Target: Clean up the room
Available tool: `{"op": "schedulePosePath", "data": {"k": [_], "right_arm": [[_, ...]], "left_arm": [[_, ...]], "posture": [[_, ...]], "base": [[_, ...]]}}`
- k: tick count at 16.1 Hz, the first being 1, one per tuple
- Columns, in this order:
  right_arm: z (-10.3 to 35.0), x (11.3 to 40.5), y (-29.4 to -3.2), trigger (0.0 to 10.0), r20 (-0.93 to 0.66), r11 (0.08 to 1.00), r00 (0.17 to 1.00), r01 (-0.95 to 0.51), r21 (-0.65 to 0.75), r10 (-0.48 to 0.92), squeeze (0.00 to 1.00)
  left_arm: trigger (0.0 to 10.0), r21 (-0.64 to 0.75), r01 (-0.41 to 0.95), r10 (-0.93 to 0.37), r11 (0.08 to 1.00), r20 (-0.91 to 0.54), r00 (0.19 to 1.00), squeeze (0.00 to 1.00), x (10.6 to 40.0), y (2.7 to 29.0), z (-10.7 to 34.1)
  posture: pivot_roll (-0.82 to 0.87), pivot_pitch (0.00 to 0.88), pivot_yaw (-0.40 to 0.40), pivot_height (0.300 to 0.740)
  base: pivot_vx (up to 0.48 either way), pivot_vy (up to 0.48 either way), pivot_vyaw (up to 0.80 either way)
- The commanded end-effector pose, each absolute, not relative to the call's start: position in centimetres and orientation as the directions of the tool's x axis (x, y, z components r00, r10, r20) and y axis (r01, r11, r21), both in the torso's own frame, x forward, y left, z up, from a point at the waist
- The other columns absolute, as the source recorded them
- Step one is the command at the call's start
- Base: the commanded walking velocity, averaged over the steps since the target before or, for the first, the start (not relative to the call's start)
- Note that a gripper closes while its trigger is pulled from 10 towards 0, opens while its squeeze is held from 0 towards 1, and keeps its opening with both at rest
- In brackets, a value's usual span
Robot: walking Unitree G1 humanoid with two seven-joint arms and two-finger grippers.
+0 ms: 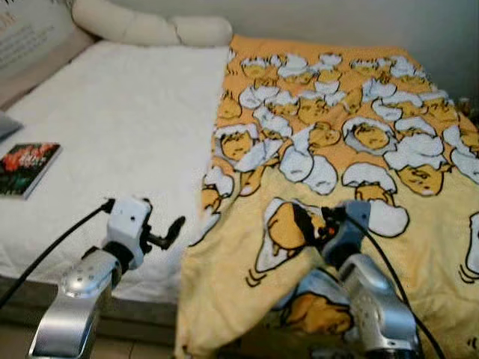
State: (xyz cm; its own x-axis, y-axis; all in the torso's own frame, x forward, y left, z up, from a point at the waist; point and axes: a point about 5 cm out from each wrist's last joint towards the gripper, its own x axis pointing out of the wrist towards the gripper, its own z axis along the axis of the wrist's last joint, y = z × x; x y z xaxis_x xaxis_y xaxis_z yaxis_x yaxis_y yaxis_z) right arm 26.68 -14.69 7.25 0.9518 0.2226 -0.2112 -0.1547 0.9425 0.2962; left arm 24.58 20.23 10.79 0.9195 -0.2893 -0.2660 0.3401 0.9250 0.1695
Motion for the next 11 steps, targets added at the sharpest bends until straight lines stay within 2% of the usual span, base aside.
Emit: {"op": "schedulePosePath", "data": {"k": [1, 7, 10, 11], "right_arm": [[7.43, 26.97, -15.13, 10.0, -0.208, 0.952, 0.960, -0.128, 0.277, 0.189, 1.00], [7.07, 26.89, -14.92, 10.0, -0.241, 0.960, 0.955, -0.108, 0.260, 0.173, 1.00], [6.96, 26.86, -15.08, 10.0, -0.249, 0.961, 0.955, -0.097, 0.258, 0.163, 1.00], [6.99, 26.95, -15.14, 10.0, -0.247, 0.964, 0.956, -0.097, 0.247, 0.159, 1.00]], "left_arm": [[10.0, 0.184, 0.314, -0.265, 0.931, -0.250, 0.931, 0.77, 24.70, 20.61, 11.24], [10.0, 0.198, 0.302, -0.247, 0.933, -0.258, 0.934, 0.77, 24.79, 21.10, 11.21], [10.0, 0.203, 0.304, -0.249, 0.931, -0.258, 0.934, 0.77, 25.07, 21.07, 11.26], [10.0, 0.204, 0.305, -0.250, 0.930, -0.257, 0.934, 0.78, 25.15, 21.05, 11.28]], "posture": [[0.10, 0.000, -0.001, 0.740], [0.10, 0.000, 0.005, 0.740], [0.09, 0.000, 0.013, 0.740], [0.09, 0.000, 0.012, 0.740]], "base": [[0.000, 0.292, 0.00], [0.000, 0.291, 0.00], [0.000, 0.305, -0.80], [0.000, 0.311, 0.00]]}}
